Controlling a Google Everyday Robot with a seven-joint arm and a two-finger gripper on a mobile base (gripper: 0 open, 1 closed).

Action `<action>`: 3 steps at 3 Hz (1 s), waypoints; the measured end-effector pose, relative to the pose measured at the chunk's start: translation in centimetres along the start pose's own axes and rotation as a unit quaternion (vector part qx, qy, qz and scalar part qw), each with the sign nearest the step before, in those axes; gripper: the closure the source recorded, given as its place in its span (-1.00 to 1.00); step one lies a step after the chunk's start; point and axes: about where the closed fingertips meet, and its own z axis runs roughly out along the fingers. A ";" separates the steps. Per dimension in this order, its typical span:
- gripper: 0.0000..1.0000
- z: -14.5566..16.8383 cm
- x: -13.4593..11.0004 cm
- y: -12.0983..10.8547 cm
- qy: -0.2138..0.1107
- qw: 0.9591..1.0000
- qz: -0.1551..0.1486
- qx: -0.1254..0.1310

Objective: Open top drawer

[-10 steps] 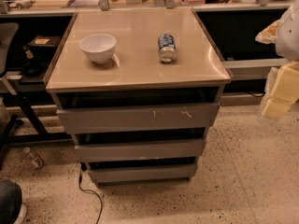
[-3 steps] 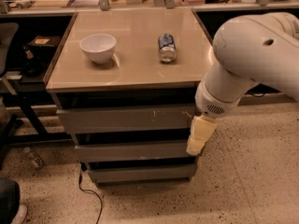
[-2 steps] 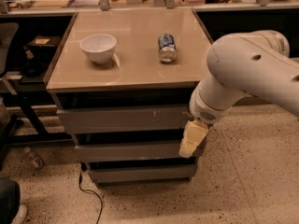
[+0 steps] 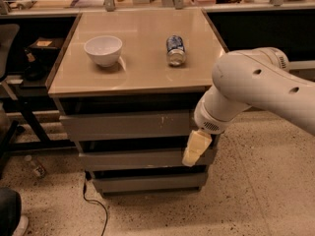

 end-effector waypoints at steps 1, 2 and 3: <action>-1.00 1.9 -0.9 -0.5 -0.019 1.000 0.003 -0.004; -1.00 4.5 -2.0 -2.0 -0.029 1.000 0.004 -0.006; -1.00 6.4 -2.1 -3.6 -0.028 1.000 0.003 -0.008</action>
Offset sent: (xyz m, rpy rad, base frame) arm 0.0640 0.0330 -0.0589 0.0861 -0.0091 0.0043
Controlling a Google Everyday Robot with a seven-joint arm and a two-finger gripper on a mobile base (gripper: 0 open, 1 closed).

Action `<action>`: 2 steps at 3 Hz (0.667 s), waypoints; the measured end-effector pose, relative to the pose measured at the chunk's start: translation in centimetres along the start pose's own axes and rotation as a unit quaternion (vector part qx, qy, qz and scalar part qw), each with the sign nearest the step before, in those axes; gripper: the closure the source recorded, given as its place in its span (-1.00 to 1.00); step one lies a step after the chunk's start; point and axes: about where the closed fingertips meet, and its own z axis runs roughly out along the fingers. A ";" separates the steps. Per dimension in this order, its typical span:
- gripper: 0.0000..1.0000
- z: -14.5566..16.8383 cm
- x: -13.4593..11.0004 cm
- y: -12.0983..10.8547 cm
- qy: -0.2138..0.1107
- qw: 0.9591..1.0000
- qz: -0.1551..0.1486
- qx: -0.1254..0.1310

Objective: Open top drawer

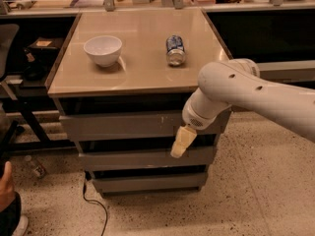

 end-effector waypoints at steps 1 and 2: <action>-1.00 1.8 0.2 -1.3 0.000 1.000 0.001 -0.004; -1.00 4.4 0.8 -3.2 0.005 1.000 -0.003 -0.011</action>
Offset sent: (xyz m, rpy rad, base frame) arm 0.0472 -0.0088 -0.0415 -0.0087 0.0161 0.0062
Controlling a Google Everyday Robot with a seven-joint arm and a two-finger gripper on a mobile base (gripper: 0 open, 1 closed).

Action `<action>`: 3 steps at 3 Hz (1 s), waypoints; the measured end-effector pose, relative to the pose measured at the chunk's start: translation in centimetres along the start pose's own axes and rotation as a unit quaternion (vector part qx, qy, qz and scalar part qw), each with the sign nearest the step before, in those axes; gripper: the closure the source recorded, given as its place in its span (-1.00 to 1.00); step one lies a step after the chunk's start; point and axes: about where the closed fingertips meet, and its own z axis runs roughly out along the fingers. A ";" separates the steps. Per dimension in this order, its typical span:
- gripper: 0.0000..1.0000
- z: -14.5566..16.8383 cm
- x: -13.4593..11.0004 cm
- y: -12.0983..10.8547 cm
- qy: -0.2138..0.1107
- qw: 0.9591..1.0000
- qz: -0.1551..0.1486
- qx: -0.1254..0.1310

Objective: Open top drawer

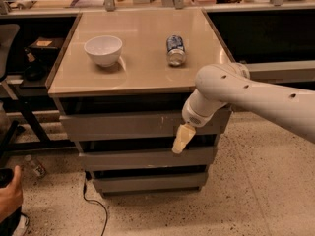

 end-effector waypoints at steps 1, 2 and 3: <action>-1.00 0.9 0.4 -0.2 0.002 1.000 -0.003 -0.007; -1.00 1.4 1.8 1.1 0.011 1.000 -0.004 -0.028; -1.00 1.0 2.2 1.7 0.013 0.999 -0.001 -0.033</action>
Offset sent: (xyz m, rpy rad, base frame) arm -0.0309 -0.0194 -0.0306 -0.0121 0.1061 0.0393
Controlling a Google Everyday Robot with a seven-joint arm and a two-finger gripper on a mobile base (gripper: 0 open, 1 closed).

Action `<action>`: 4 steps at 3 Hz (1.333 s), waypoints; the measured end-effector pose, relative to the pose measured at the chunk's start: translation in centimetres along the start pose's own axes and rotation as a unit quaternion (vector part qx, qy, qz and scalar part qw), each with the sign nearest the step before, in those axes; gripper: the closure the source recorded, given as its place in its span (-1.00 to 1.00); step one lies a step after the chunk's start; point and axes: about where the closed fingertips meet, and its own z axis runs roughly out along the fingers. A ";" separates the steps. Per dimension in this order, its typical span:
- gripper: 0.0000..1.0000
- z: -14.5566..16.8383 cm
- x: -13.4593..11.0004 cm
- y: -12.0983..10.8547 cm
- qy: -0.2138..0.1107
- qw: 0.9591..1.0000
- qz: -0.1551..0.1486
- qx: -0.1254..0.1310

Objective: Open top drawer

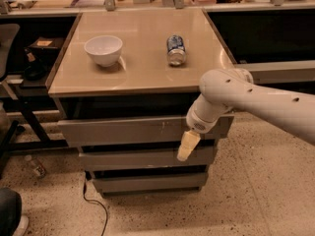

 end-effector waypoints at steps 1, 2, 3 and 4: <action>-1.00 -1.9 2.0 2.8 0.005 1.000 0.012 -0.010; -1.00 -3.4 3.3 4.5 0.008 1.000 0.024 -0.015; -1.00 -2.9 3.2 4.4 0.012 1.000 0.022 -0.018; -1.00 -1.8 3.7 5.0 0.023 0.999 0.021 -0.032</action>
Offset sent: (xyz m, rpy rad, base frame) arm -0.1015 -0.0448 0.0346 0.0117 0.0715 -0.0716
